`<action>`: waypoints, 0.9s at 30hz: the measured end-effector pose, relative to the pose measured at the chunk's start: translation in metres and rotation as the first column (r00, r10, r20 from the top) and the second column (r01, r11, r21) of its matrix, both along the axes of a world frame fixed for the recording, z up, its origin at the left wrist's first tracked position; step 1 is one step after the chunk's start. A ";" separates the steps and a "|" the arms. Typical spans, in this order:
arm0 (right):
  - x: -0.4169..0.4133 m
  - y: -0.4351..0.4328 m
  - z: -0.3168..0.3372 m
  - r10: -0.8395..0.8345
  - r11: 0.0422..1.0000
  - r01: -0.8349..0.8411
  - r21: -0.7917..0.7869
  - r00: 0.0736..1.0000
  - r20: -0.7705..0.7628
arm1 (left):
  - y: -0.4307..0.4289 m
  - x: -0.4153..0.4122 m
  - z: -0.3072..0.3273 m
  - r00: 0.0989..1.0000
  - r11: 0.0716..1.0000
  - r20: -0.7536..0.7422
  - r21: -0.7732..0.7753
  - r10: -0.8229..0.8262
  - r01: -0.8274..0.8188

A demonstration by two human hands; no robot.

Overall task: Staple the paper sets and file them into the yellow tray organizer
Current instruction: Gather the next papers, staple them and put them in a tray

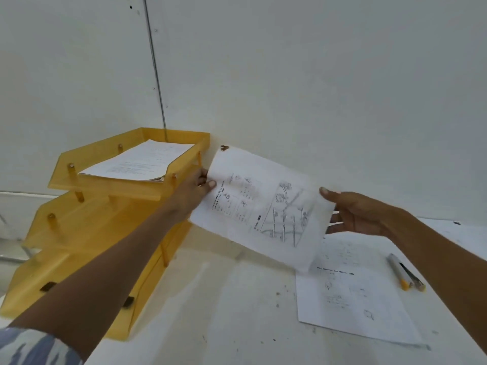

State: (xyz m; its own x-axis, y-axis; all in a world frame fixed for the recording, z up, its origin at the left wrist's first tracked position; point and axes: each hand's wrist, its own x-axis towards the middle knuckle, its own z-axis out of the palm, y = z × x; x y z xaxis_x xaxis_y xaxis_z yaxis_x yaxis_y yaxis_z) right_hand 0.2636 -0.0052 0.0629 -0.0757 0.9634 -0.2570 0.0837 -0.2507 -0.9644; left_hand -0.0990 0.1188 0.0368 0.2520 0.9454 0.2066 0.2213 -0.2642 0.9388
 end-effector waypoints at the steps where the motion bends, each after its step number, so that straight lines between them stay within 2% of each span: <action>1: 0.002 -0.001 -0.007 -0.018 1.000 0.019 0.012 0.997 -0.081 | 0.003 0.001 -0.005 0.998 0.999 0.041 -0.018 0.037 -0.037; 2: -0.001 -0.002 -0.013 -0.025 0.999 0.029 0.028 0.993 -0.118 | 0.004 0.003 -0.009 0.995 0.997 0.075 -0.033 0.066 -0.064; 5: -0.012 0.005 -0.025 -0.100 0.983 0.110 0.148 0.992 -0.072 | 0.005 0.014 -0.019 0.981 0.992 0.155 -0.074 0.116 -0.106; 8: -0.024 0.012 -0.029 -0.241 0.921 0.263 0.289 0.964 -0.110 | 0.000 0.022 -0.027 0.965 0.986 0.222 -0.114 0.143 -0.119; 11: -0.030 0.012 -0.042 -0.294 0.883 0.311 0.351 0.950 -0.101 | -0.002 0.023 -0.041 0.955 0.983 0.261 -0.152 0.139 -0.102; 17: -0.035 0.004 -0.085 -0.349 0.902 0.347 0.257 0.936 -0.038 | -0.011 0.027 -0.072 0.980 0.964 0.155 -0.252 0.125 -0.083; 21: -0.036 0.007 -0.082 -0.387 0.880 0.400 0.258 0.917 -0.101 | -0.010 0.030 -0.070 0.974 0.984 0.172 -0.127 0.144 -0.123; 24: -0.037 0.009 -0.081 -0.382 0.899 0.382 0.214 0.923 -0.043 | -0.011 0.033 -0.067 0.991 0.989 0.090 -0.117 0.102 -0.091; 27: -0.037 0.012 -0.084 -0.414 0.882 0.409 0.236 0.910 -0.029 | -0.009 0.032 -0.070 0.989 0.988 0.064 -0.095 0.131 -0.125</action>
State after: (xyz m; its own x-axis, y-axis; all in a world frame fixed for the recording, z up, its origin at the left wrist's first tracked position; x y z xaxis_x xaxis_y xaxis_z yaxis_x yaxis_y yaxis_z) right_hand 0.2269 0.0068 -0.0208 0.3433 0.9390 -0.0200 0.0433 -0.0371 -0.9984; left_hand -0.0668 0.1094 -0.0334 0.1156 0.9845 0.1320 0.1814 -0.1515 0.9717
